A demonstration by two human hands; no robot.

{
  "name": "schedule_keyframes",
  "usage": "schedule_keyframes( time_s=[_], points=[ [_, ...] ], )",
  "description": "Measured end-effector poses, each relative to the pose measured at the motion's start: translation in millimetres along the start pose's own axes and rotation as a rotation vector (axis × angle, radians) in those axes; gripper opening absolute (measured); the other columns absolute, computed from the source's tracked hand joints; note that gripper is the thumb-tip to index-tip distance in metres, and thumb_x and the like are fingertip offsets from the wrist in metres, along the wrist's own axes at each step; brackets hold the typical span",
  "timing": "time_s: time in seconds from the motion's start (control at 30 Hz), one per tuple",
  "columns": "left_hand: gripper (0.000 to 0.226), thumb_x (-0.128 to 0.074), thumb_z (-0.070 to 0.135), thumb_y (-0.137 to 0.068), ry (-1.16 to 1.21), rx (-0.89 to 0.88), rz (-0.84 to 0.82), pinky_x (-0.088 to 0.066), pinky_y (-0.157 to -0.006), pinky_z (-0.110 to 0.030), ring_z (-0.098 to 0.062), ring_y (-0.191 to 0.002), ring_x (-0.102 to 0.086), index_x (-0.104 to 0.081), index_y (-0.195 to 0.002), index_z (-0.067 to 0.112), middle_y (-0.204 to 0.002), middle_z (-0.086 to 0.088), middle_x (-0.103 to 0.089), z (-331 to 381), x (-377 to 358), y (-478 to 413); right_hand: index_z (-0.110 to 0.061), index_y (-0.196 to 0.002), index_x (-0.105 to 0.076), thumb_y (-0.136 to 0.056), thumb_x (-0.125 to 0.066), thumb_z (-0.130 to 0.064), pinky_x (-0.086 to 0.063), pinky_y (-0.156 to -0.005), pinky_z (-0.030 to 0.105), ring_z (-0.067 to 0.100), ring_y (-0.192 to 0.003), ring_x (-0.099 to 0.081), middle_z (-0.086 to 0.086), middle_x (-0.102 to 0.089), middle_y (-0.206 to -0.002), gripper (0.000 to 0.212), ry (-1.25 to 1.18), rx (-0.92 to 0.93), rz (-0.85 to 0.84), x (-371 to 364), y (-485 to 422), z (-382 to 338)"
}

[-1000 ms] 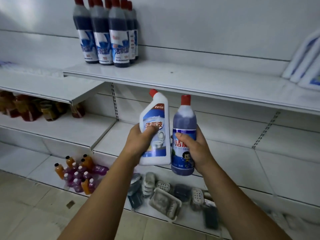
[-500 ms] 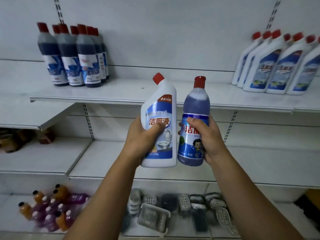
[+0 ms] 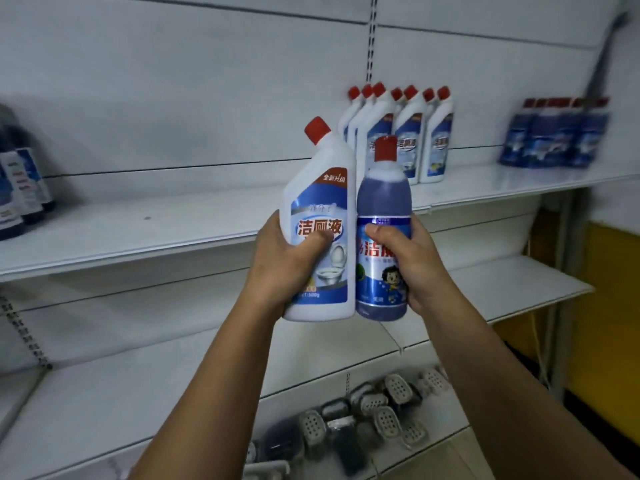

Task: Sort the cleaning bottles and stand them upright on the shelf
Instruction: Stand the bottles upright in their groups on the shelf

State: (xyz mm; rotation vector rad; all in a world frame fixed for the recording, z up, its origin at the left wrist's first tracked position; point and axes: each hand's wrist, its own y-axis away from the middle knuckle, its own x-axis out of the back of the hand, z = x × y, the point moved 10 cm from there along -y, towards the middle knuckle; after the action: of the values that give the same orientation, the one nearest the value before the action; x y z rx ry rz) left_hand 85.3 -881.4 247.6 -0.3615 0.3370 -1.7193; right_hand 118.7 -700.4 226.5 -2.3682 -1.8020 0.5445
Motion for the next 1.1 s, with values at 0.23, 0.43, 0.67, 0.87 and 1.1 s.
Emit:
schedule_keyframes(
  time_s=[0.23,0.43,0.67,0.87,1.1],
  points=[
    [0.017,-0.072,0.025,-0.087,0.087,-0.024,-0.065,-0.054,-0.052,-0.019,-0.010,-0.069,-0.074,-0.060,-0.097,0.029,-0.078,0.010,-0.075,12,-123,-28,-0.019,-0.116,-0.059,-0.068,-0.073,-0.024,-0.057,-0.064,0.032,0.021,-0.077,-0.073,0.003,-0.074,-0.091,0.050,0.035,0.071,0.069,116,-26,-40],
    [0.019,-0.074,0.032,-0.085,0.142,-0.019,-0.036,-0.057,-0.056,-0.023,-0.011,-0.072,-0.075,-0.061,-0.099,0.029,-0.084,0.009,-0.076,15,-230,-49,-0.020,-0.120,-0.058,-0.067,-0.078,-0.026,-0.057,-0.070,0.037,0.025,-0.084,-0.073,0.007,-0.073,-0.099,0.057,0.097,0.078,0.088,222,-55,-65],
    [0.028,-0.076,0.032,-0.082,0.151,-0.017,-0.021,-0.060,-0.062,-0.027,-0.012,-0.075,-0.075,-0.064,-0.106,0.024,-0.090,0.004,-0.077,13,-332,-68,-0.021,-0.120,-0.057,-0.077,-0.077,-0.021,-0.058,-0.078,0.043,0.028,-0.090,-0.072,0.008,-0.073,-0.104,0.047,0.147,0.057,0.095,323,-89,-79],
    [0.029,-0.076,0.034,-0.083,0.132,-0.033,-0.024,-0.060,-0.061,-0.027,-0.013,-0.077,-0.075,-0.063,-0.107,0.025,-0.091,0.004,-0.077,16,-376,-101,-0.024,-0.116,-0.057,-0.083,-0.072,-0.017,-0.059,-0.081,0.045,0.026,-0.091,-0.073,0.007,-0.072,-0.105,0.037,0.148,0.066,0.075,360,-138,-82],
    [0.045,-0.075,0.036,-0.081,0.112,-0.044,0.011,-0.060,-0.067,-0.026,-0.008,-0.089,-0.073,-0.057,-0.121,0.026,-0.104,0.008,-0.074,-5,-397,-166,-0.022,-0.130,-0.050,-0.085,-0.072,-0.020,-0.057,-0.088,0.048,0.028,-0.097,-0.070,0.009,-0.068,-0.114,0.051,0.154,0.113,0.048,381,-213,-77]
  ],
)
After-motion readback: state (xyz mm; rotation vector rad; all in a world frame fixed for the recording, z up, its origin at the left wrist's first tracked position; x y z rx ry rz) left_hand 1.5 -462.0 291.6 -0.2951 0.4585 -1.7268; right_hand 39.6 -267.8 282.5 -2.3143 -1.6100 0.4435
